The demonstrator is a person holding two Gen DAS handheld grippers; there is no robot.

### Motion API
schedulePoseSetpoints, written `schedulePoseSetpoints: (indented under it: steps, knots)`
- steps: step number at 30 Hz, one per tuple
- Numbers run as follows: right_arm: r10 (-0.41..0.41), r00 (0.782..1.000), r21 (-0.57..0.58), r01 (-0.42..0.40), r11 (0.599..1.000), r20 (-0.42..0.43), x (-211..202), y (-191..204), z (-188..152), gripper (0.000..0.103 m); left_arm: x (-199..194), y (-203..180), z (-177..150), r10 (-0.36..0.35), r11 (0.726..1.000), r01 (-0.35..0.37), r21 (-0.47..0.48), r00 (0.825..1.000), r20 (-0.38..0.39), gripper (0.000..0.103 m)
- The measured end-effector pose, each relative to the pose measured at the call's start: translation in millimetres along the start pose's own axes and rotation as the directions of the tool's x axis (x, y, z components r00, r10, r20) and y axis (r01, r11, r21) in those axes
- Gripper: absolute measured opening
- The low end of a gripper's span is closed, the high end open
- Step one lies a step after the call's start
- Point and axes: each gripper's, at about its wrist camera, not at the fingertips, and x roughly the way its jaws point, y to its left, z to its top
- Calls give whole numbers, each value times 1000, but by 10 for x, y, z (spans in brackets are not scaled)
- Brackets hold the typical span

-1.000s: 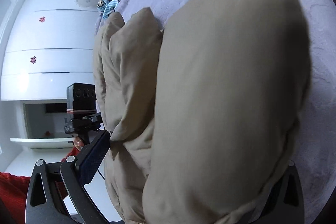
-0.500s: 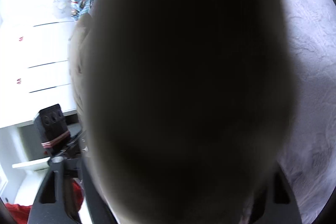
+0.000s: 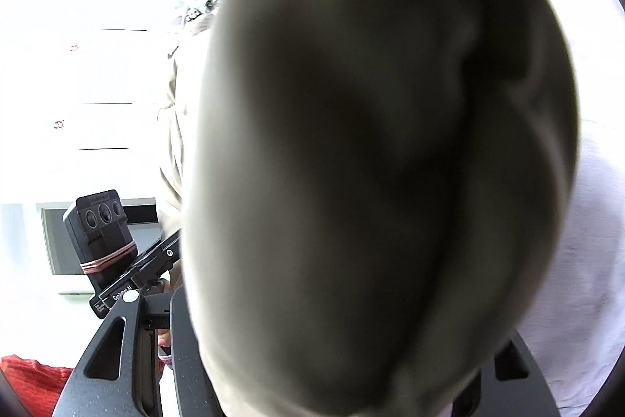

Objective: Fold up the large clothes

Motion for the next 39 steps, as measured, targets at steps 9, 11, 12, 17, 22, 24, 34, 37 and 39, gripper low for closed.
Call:
schedulePoseSetpoints:
  steps: [9, 11, 12, 17, 22, 24, 34, 37, 39]
  knots:
    - [-9, 998, -39, 12, 999, 59, 932, 1002, 3, 59, -648, 1237, 299, 11, 1000, -12, 6, 999, 48, 76]
    - [4, 998, -30, -2, 1000, 56, 1202, 1174, 61, 59, -818, 1621, 350, 39, 999, -39, 0, 998, 59, 76]
    - [10, 999, -29, -9, 1000, 53, 1376, 1283, 97, 59, -878, 1789, 384, 53, 999, -53, -9, 997, 64, 76]
    - [12, 1000, -51, -11, 999, 17, 1903, 1552, 168, 59, -933, 2513, 481, 109, 991, -103, -89, 992, 67, 76]
    - [-30, 999, -65, 29, 997, -25, 2336, 1591, 419, 59, -653, 2945, 463, 168, 980, -162, -120, 985, 44, 76]
    - [-54, 998, -52, 52, 997, -36, 2403, 1487, 430, 61, -541, 3027, 410, 168, 978, -162, -129, 985, 45, 79]
    - [-189, 982, -17, 188, 982, -25, 1955, 1233, 328, 67, -735, 2905, 365, 294, 955, -287, -76, 948, 118, 74]
    - [-315, 948, -67, 317, 946, 39, 1587, 1278, 209, 67, -967, 2917, 501, 306, 952, -298, -70, 936, 176, 64]
    - [-363, 925, -83, 373, 924, 116, 1463, 1498, 218, 63, -1046, 2968, 651, 327, 945, -320, -69, 921, 211, 64]
